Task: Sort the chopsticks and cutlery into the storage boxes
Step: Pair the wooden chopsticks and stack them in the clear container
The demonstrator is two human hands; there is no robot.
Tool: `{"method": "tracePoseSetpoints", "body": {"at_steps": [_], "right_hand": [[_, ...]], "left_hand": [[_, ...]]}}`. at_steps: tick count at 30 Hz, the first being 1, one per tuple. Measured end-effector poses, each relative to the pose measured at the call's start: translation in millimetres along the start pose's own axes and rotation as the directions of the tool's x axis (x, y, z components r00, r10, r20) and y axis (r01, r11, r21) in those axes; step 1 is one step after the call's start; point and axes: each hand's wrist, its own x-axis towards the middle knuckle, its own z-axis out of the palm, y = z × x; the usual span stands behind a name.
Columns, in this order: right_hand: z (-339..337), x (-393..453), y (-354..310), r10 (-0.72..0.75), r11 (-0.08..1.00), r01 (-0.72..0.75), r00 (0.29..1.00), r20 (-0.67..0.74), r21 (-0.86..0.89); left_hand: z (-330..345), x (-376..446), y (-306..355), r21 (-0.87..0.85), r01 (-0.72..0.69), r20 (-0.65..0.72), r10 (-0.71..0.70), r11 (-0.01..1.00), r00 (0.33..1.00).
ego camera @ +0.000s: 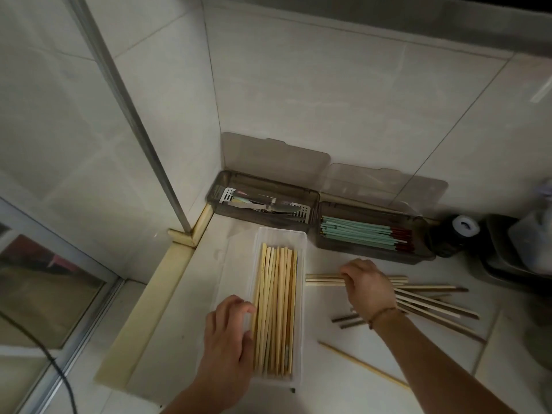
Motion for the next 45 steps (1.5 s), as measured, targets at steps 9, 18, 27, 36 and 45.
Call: {"method": "tracePoseSetpoints", "body": {"at_steps": [9, 18, 27, 36, 45], "right_hand": [[11.3, -3.6, -1.2, -0.086, 0.977, 0.111, 0.986, 0.140, -0.182], [13.7, -4.7, 0.0, -0.182, 0.960, 0.198, 0.979, 0.093, -0.200], [-1.2, -10.6, -6.7, -0.209, 0.975, 0.217, 0.970, -0.126, 0.049], [-94.1, 7.5, -113.3, 0.075, 0.643, 0.380, 0.833, -0.548, 0.665], [-12.2, 34.4, -156.2, -0.103, 0.977, 0.026, 0.927, 0.361, 0.213]], "left_hand": [[-0.5, 0.9, 1.5, 0.014, 0.000, -0.001, 0.000, 1.000, 1.000], [-0.6, 1.0, 2.6, 0.011, 0.001, -0.001, -0.001, 1.000, 1.000], [0.3, 0.7, -0.5, 0.016, -0.008, 0.002, 0.008, 1.000, 1.000], [0.8, 1.4, -0.2, 0.010, -0.005, -0.004, 0.005, 1.000, 1.000], [2.0, 1.2, -4.1, 0.017, -0.010, -0.014, 0.010, 1.000, 1.000]]}}
